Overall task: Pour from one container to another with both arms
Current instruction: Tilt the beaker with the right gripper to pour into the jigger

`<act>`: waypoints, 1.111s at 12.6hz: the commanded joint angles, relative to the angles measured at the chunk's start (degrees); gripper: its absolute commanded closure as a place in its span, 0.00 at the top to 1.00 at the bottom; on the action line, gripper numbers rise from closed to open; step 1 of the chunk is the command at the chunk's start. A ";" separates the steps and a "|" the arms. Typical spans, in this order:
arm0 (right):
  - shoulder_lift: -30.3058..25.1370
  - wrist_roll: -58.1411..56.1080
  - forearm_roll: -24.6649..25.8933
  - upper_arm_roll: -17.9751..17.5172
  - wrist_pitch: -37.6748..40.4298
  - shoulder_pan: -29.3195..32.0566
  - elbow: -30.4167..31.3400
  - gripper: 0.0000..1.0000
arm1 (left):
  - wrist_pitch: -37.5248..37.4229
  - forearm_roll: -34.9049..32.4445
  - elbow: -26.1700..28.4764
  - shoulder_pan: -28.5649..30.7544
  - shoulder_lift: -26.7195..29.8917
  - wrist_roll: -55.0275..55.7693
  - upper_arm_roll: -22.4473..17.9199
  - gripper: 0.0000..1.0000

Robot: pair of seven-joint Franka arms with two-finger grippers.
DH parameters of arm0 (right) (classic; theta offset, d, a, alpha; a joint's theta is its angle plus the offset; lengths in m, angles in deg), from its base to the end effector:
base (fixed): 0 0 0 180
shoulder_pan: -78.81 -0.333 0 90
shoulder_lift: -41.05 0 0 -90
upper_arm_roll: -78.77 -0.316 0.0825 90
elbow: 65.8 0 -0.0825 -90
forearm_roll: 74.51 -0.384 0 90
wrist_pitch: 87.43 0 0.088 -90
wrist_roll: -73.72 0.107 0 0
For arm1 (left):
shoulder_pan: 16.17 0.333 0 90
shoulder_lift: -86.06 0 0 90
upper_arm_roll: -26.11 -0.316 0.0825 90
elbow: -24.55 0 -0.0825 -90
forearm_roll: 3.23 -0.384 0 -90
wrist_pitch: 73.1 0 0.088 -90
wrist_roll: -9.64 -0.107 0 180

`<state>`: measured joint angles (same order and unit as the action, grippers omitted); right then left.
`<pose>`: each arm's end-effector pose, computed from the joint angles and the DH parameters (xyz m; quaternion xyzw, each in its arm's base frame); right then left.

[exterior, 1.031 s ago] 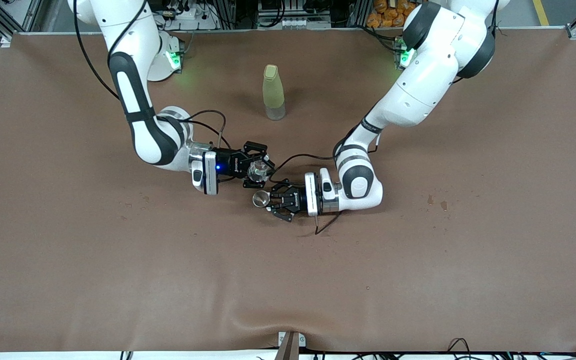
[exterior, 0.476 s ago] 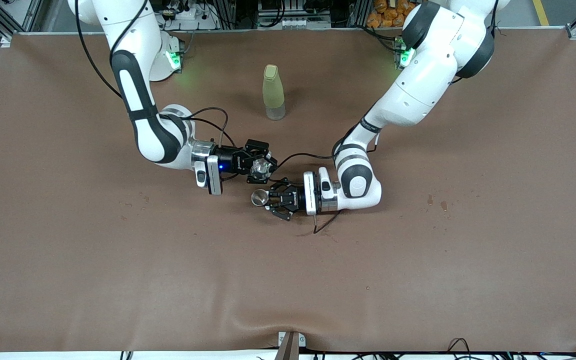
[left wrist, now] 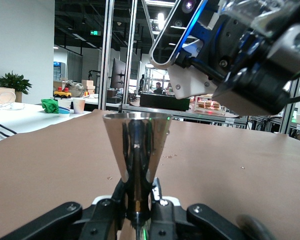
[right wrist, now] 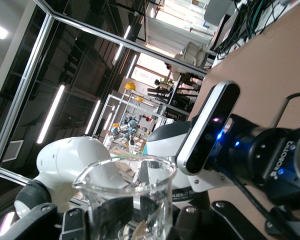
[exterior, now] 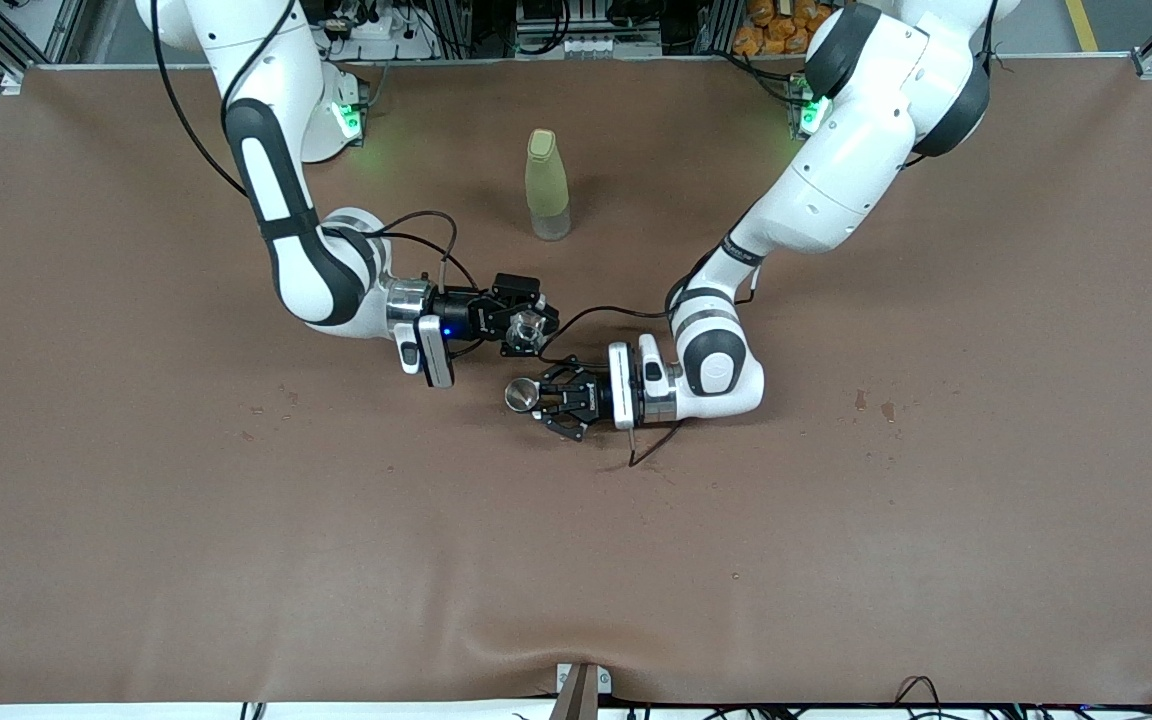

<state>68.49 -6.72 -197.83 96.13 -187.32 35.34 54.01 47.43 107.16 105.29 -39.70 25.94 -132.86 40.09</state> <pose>0.4971 0.3351 0.2372 -0.6831 -0.1070 -0.1749 0.7010 0.5716 -0.4472 0.1067 0.5469 -0.4613 0.4795 0.5081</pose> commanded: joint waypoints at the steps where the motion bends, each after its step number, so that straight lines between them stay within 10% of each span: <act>1: -1.95 2.31 1.33 0.39 0.40 -0.29 1.48 0.00 | -0.64 1.06 1.87 0.50 1.32 -1.65 0.17 0.00; 14: -1.95 9.07 1.33 0.39 0.58 -0.03 1.31 0.00 | -1.43 0.36 5.56 1.56 2.99 -3.13 0.34 0.00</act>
<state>68.36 0.41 -197.21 96.28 -186.94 35.34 54.01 46.46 107.15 107.74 -38.59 26.69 -133.53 40.18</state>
